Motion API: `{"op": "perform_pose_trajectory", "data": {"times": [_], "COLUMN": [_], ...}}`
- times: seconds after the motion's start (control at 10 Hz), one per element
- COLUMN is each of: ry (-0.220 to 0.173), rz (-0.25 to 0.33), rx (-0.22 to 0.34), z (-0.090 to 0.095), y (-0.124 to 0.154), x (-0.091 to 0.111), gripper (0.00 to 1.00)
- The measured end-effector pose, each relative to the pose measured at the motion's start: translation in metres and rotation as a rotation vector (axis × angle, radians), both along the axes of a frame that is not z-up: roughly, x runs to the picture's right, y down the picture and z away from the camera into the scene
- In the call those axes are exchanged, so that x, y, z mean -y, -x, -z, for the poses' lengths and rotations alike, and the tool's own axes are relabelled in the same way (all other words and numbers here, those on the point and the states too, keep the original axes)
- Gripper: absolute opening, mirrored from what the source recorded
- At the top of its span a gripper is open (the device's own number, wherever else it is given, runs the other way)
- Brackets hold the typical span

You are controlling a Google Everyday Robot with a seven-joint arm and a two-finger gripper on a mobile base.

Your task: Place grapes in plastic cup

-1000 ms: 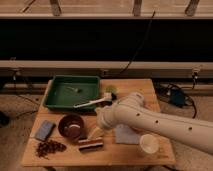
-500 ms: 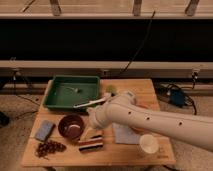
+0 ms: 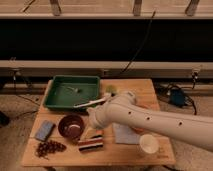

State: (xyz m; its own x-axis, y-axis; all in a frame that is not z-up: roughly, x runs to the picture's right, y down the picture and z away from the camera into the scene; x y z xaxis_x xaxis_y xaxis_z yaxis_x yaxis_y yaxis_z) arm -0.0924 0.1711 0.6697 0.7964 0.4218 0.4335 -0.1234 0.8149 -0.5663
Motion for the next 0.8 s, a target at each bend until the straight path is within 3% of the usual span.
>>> {"op": "perform_pose_trajectory", "data": {"times": [0.2,0.4,0.8], "ry": [-0.019,-0.035,-0.070], "rz": [0.007,0.030,0.146], "rx": [0.018,0.036,0.084], "z": [0.004,0.006,-0.002], "y": [0.013,0.042,0.133], "x": [-0.008,-0.019,-0.053], "gripper": [0.78,0.78,0.78]}}
